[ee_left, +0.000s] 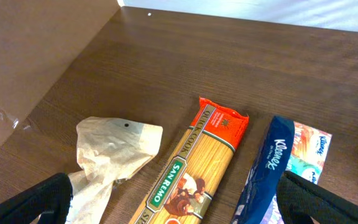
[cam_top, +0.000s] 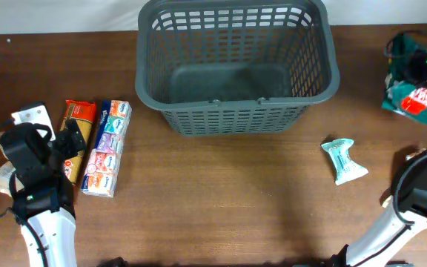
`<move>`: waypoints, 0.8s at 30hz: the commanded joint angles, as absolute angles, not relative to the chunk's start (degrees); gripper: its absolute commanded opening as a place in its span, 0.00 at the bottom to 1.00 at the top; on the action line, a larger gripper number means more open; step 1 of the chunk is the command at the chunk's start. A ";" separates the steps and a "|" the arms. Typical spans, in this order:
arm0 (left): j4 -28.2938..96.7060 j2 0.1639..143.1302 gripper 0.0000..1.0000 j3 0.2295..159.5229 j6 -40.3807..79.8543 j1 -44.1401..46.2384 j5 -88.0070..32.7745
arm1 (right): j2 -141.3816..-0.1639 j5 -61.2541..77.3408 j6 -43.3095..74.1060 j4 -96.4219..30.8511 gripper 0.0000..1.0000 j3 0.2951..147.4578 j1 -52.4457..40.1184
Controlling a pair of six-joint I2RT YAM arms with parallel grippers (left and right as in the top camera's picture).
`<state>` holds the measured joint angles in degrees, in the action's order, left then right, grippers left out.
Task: Pack container
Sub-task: 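Carry the Nescafé pouch into the grey basket and release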
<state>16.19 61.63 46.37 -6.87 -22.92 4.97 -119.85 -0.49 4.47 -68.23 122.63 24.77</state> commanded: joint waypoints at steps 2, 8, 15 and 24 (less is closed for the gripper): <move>16.12 61.82 0.99 47.20 -7.81 -23.16 5.41 | -114.45 -0.64 4.75 -75.61 0.04 137.49 22.68; 16.12 61.82 0.99 47.20 -7.81 -23.16 5.41 | -114.45 -0.62 4.71 -85.67 0.04 155.09 16.60; 16.12 61.82 0.99 47.20 -7.81 -23.16 5.41 | -114.45 -0.64 1.39 -90.48 0.04 172.44 2.04; 16.12 61.82 0.99 47.20 -7.81 -23.16 5.41 | -115.77 -0.67 -11.44 -86.94 0.04 172.86 -18.24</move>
<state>16.23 61.63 46.37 -6.87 -22.92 4.97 -116.97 -0.45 -3.38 -89.95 172.46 -13.30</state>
